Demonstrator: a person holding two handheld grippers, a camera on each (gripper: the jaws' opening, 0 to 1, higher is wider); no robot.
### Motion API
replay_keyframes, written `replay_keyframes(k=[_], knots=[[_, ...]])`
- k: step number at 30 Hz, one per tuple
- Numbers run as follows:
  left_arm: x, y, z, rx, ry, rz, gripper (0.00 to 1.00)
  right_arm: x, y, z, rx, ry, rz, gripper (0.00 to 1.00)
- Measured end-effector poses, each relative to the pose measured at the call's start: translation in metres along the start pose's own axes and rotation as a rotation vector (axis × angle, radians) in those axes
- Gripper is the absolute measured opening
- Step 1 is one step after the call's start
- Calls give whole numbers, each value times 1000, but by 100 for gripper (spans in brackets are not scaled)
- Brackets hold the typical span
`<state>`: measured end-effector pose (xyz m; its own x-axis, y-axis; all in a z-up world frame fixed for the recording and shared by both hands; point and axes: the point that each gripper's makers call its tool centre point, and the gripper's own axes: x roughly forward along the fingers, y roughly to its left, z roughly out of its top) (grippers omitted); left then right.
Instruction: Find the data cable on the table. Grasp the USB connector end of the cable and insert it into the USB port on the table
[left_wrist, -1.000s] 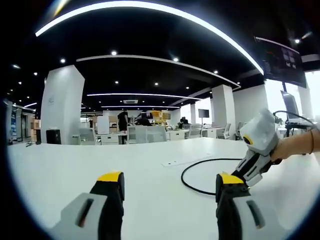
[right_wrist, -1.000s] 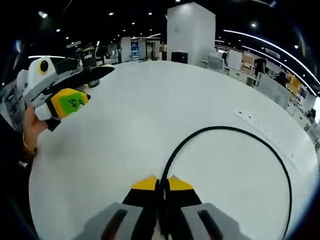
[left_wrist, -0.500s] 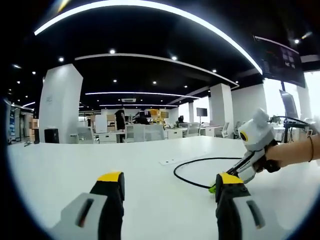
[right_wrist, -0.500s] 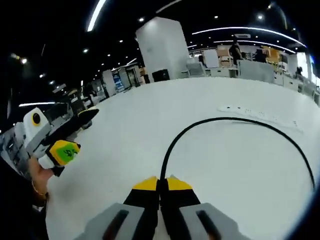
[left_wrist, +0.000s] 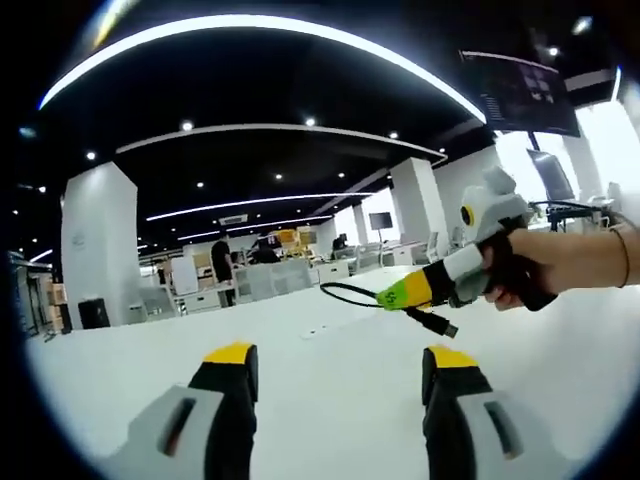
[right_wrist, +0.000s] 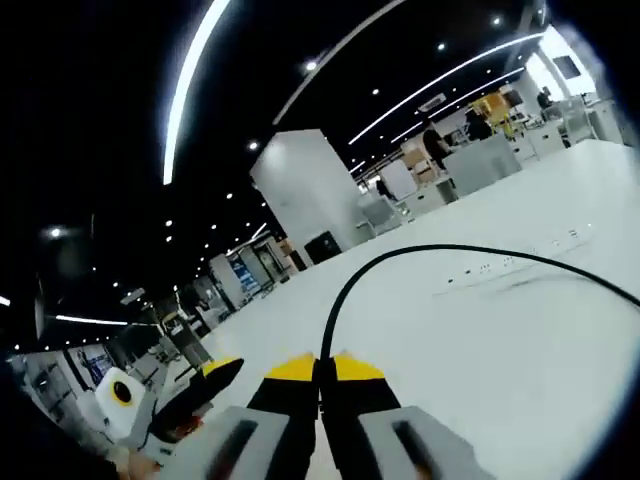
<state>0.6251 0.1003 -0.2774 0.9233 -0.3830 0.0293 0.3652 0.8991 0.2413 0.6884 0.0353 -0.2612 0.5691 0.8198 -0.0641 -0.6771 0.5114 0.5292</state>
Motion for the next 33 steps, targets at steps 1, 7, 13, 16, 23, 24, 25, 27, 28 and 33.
replay_keyframes(k=[1, 7, 13, 16, 23, 24, 25, 27, 28, 33], knots=[[1, -2, 2, 31, -7, -2, 63, -1, 2, 6, 14, -22, 0, 5], [8, -18, 19, 175, -62, 2, 54, -12, 14, 31, 197, -176, 27, 5], [11, -41, 48, 453, -153, 32, 45, -21, 26, 52, 310, -297, 50, 5], [12, -56, 60, 562, -197, 38, 32, -26, 31, 59, 381, -345, 69, 5], [16, -84, 73, 803, -260, 56, 29, -36, 39, 54, 546, -371, 124, 5], [16, -86, 74, 841, -270, 65, 29, -38, 39, 53, 553, -371, 123, 5], [16, -87, 74, 880, -276, 76, 27, -40, 41, 48, 556, -372, 121, 5], [15, -92, 75, 950, -284, 87, 24, -42, 40, 47, 570, -372, 114, 5], [16, -94, 75, 965, -288, 85, 21, -43, 39, 46, 576, -372, 117, 5], [17, -98, 76, 1037, -294, 92, 15, -47, 34, 49, 628, -383, 124, 5]])
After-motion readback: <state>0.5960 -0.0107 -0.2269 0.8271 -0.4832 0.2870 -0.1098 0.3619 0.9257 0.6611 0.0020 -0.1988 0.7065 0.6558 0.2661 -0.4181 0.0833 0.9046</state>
